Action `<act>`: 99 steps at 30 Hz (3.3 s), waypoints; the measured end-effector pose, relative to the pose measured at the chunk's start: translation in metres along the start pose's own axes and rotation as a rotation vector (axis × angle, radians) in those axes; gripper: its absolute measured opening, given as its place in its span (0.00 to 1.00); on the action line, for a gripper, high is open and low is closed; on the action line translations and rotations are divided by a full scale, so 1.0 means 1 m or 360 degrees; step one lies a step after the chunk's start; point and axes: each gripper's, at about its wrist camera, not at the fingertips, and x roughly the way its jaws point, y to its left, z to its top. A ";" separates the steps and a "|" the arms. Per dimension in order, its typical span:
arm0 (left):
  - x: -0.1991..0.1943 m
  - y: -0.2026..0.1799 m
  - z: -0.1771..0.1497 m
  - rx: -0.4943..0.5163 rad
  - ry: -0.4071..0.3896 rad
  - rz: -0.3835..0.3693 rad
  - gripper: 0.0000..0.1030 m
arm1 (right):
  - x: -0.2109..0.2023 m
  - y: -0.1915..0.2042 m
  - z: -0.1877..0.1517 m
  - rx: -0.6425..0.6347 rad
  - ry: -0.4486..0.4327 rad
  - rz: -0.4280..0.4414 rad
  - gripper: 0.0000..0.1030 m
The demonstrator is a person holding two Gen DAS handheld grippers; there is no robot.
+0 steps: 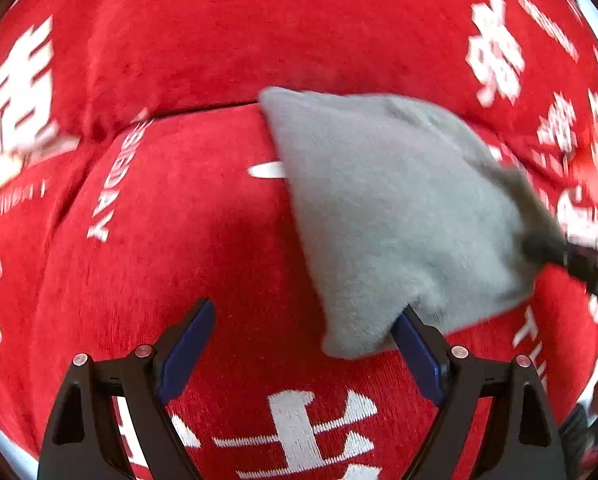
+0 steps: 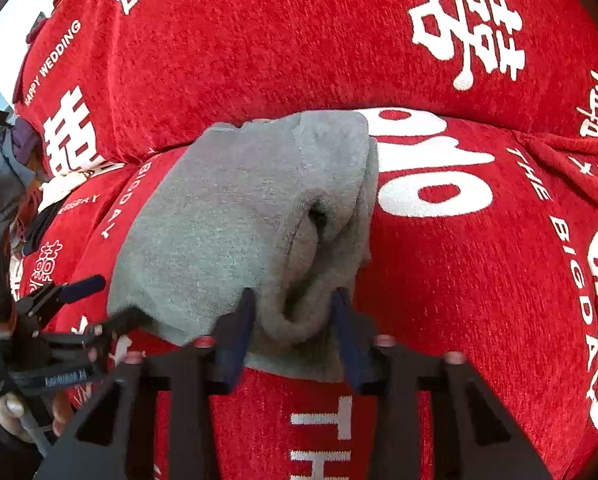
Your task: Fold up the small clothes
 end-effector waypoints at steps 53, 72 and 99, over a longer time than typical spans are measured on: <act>0.090 0.015 0.155 -0.0308 0.0185 -0.0092 1.00 | 0.079 -0.035 0.137 -0.0095 -0.0010 0.0145 0.62; 0.081 0.016 0.141 -0.0230 0.0284 -0.0197 1.00 | 0.071 -0.064 0.110 0.0164 0.0131 0.0218 0.78; 0.065 -0.017 0.114 -0.0113 0.0217 -0.0378 0.45 | 0.080 -0.015 0.084 0.0109 0.0128 0.0317 0.35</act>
